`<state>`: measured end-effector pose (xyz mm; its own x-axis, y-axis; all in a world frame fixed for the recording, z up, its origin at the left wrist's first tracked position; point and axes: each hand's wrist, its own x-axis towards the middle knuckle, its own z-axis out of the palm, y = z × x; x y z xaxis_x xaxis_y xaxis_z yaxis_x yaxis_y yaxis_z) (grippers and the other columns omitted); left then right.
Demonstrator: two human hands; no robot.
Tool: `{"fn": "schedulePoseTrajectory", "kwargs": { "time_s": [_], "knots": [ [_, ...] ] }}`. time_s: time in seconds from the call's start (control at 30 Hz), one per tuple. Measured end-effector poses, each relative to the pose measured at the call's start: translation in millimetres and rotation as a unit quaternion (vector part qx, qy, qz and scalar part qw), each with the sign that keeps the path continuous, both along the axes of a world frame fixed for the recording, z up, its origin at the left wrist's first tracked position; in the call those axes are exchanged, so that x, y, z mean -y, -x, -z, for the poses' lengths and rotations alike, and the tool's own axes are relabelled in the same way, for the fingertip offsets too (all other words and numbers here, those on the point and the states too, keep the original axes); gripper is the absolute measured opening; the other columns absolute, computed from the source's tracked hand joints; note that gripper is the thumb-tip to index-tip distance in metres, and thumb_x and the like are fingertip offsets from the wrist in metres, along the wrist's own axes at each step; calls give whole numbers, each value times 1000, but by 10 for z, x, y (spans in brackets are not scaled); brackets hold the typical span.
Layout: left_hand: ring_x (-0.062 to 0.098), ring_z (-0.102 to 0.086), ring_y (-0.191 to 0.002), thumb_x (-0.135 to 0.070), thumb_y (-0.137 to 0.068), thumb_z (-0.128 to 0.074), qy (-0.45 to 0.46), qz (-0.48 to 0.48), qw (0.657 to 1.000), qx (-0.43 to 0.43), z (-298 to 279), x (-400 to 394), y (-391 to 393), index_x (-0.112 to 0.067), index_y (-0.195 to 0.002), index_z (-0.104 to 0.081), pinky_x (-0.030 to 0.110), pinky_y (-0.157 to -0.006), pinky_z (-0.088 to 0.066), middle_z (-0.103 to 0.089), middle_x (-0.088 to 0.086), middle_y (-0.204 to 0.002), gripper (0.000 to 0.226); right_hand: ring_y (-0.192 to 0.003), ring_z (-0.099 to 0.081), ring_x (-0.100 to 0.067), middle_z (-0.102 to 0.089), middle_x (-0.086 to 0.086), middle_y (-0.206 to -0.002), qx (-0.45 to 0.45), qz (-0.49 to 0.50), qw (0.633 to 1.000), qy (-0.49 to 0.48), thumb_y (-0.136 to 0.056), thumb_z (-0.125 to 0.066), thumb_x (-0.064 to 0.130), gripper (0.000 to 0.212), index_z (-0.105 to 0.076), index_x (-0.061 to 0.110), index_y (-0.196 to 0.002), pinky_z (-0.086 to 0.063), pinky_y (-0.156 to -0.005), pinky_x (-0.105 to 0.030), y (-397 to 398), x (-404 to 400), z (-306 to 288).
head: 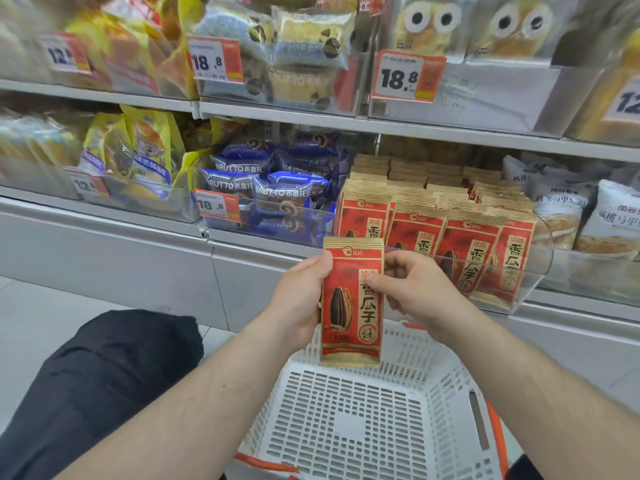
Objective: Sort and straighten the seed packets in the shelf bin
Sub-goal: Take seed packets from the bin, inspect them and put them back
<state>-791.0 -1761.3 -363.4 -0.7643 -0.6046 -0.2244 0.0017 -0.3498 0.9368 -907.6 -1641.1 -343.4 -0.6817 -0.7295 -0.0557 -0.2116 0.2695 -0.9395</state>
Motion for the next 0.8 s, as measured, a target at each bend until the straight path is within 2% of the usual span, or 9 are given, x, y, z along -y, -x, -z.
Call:
{"fn": "schedulePoseTrajectory", "kwargs": {
  "time_s": [0.1, 0.17, 0.23, 0.33, 0.4, 0.57, 0.63, 0.7, 0.8],
  "knots": [
    [30, -73, -99, -31, -108, -40, 26, 24, 999, -5, -215, 62, 132, -10, -119, -68, 48, -89, -58, -76, 13, -106, 37, -56, -61, -12, -71, -4, -79, 11, 5, 1000, 10, -88, -71, 9, 21, -66, 10, -108, -45, -50, -24, 42, 42, -161],
    [26, -75, -92, -31, -107, -45, 42, 37, 998, -9, -362, 119, 234, -10, -118, -68, 41, -76, -60, -77, 11, -102, 33, -75, -72, -26, -75, -7, -89, 15, 11, 1000, 18, -90, -70, 8, 20, -66, 12, -109, -56, -63, -32, 80, 77, -277],
    [18, -75, -83, -33, -105, -48, 94, 33, 995, -11, -504, 210, 343, -13, -113, -69, 34, -72, -57, -78, 3, -95, 30, -85, -74, -24, -76, -5, -94, 6, 28, 999, 34, -91, -68, 10, 16, -66, 14, -106, -60, -69, -37, 152, 107, -430],
    [13, -67, -83, -37, -105, -48, 190, -11, 982, -12, -684, 433, 505, -19, -98, -71, 33, -77, -54, -74, -5, -88, 30, -80, -73, -13, -74, 2, -95, -72, 71, 994, 50, -91, -70, 16, 14, -65, 22, -102, -59, -65, -31, 346, 158, -684],
    [12, -61, -79, -31, -103, -52, 203, -57, 977, -28, -723, 619, 598, -21, -93, -69, 32, -72, -53, -68, -6, -84, 22, -84, -73, -18, -74, 3, -97, -113, 81, 988, 64, -91, -70, 18, 14, -64, 26, -101, -61, -74, -40, 503, 219, -828],
    [9, -55, -68, -20, -100, -58, 247, -91, 965, 4, -675, 964, 830, -24, -103, -68, 20, -54, -43, -64, -6, -83, 11, -89, -70, -13, -71, 10, -98, -236, 39, 971, 13, -90, -70, 22, 17, -61, 35, -95, -57, -76, -35, 758, 422, -1019],
    [9, -58, -74, -16, -99, -57, 256, -89, 963, -3, -672, 1038, 953, -23, -101, -69, 25, -64, -51, -66, -5, -87, 14, -88, -67, -10, -70, 11, -94, -267, 23, 963, -27, -88, -72, 24, 15, -62, 34, -91, -55, -77, -34, 823, 501, -1013],
    [12, -61, -87, -15, -97, -57, 264, -86, 960, -16, -700, 1083, 1073, -28, -94, -69, 34, -85, -55, -68, -5, -95, 18, -86, -66, -6, -71, 13, -90, -286, 0, 956, -63, -86, -74, 24, 11, -66, 31, -89, -52, -77, -30, 870, 570, -968],
    [15, -63, -96, -15, -97, -57, 273, -81, 957, -45, -725, 1107, 1220, -30, -88, -68, 39, -93, -54, -68, -7, -96, 20, -77, -63, 2, -70, 18, -87, -309, -43, 941, -133, -83, -77, 29, 12, -67, 33, -88, -49, -70, -23, 900, 640, -904]
  ]
}}
